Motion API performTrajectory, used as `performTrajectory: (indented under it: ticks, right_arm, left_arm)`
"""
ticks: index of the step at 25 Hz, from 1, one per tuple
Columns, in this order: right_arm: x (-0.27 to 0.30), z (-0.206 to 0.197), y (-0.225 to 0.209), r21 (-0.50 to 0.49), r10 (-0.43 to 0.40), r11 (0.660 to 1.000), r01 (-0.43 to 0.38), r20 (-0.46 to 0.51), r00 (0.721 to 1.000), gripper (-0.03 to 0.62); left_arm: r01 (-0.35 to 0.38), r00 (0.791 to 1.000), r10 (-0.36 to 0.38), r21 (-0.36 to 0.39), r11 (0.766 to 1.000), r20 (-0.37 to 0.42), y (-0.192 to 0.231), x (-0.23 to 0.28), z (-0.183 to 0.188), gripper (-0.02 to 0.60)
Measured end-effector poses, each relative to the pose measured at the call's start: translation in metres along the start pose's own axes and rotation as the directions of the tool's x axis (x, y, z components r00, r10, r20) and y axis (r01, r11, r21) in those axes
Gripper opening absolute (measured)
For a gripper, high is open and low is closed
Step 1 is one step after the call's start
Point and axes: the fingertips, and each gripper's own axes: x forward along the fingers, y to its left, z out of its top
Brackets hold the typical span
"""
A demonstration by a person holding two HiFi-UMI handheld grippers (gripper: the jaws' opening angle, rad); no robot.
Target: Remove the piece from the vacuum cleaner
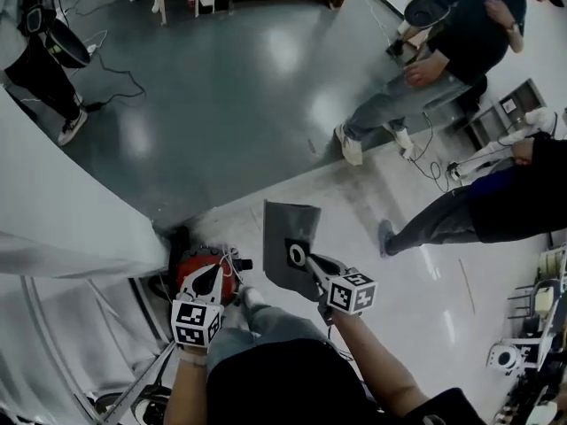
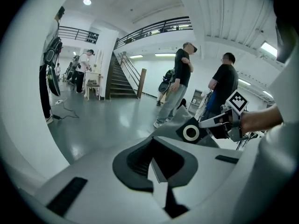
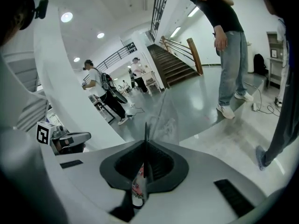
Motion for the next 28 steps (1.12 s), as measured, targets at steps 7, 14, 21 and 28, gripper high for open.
performTrajectory:
  ticks: [7, 14, 21, 28]
  right_arm:
    - [-0.036, 0.052, 0.049, -0.08, 0.055, 0.996, -0.047, 0.096, 0.994, 0.046]
    - [-0.061, 0.096, 0.09, -0.157, 0.114, 0.984, -0.086, 0.182, 0.977, 0.046]
    - [-0.07, 0.132, 0.112, -0.245, 0.158, 0.965, -0.097, 0.241, 0.958, 0.044]
    - [-0.073, 0.145, 0.119, -0.264, 0.191, 0.957, -0.119, 0.265, 0.945, 0.044]
  left_arm:
    - [-0.002, 0.995, -0.004, 0.063, 0.998, 0.099, -0.004, -0.029, 0.059, 0.017]
    - [-0.032, 0.98, 0.007, 0.126, 0.992, 0.201, 0.005, -0.05, 0.122, 0.017]
    - [-0.043, 0.961, -0.009, 0.182, 0.982, 0.275, 0.008, -0.061, 0.166, 0.017]
    - [-0.05, 0.955, -0.009, 0.192, 0.98, 0.296, 0.004, -0.063, 0.177, 0.017]
